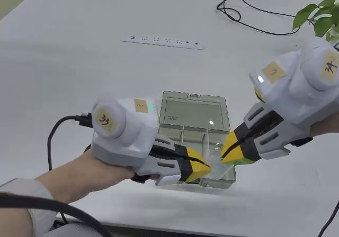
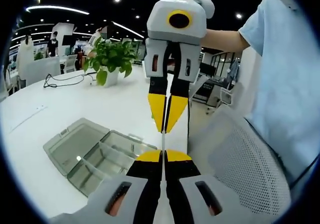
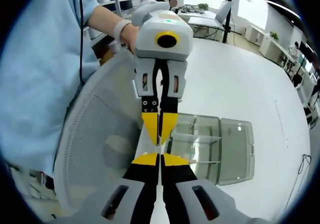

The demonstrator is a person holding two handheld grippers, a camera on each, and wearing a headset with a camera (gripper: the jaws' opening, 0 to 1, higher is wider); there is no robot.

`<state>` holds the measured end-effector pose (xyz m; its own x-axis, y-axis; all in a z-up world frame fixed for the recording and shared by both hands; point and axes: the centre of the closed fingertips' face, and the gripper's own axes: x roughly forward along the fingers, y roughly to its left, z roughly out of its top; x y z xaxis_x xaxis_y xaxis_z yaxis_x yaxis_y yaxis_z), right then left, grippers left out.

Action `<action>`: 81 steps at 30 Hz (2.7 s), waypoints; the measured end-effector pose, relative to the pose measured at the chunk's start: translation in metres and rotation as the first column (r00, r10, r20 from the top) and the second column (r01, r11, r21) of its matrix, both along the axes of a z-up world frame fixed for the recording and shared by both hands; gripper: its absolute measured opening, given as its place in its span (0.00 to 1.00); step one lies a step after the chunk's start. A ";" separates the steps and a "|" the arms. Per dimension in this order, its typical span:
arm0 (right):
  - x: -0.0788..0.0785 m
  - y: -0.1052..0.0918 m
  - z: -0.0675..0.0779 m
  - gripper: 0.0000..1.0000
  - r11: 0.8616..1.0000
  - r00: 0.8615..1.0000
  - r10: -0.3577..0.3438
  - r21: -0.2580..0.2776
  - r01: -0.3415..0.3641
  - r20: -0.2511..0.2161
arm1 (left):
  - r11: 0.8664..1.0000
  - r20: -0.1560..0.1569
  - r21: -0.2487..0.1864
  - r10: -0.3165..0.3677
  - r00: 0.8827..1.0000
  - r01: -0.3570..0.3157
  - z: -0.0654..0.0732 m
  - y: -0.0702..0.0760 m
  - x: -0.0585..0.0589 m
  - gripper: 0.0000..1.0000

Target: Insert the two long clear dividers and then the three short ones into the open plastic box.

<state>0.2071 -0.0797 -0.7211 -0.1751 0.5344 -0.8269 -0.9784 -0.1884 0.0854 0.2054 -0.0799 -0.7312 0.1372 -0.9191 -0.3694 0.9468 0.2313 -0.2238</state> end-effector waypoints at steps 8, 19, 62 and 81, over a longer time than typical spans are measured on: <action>0.001 0.001 -0.001 0.02 1.000 1.000 -0.015 -0.011 0.015 -0.007 | 1.000 -0.010 0.010 0.026 1.000 -0.026 -0.002 0.002 0.004 0.00; 0.010 0.002 0.000 0.02 0.999 0.999 -0.043 -0.020 0.043 0.006 | 0.997 -0.013 0.034 0.073 0.997 -0.073 -0.006 0.012 0.011 0.09; 0.061 0.023 -0.015 0.02 0.987 0.991 -0.123 -0.098 0.127 0.048 | 0.908 0.039 0.156 0.388 0.921 -0.389 -0.034 0.093 0.043 0.98; 0.066 0.018 -0.033 0.02 0.983 0.991 -0.123 -0.130 0.128 0.045 | 0.898 0.018 0.159 0.413 0.911 -0.410 -0.038 0.100 0.040 1.00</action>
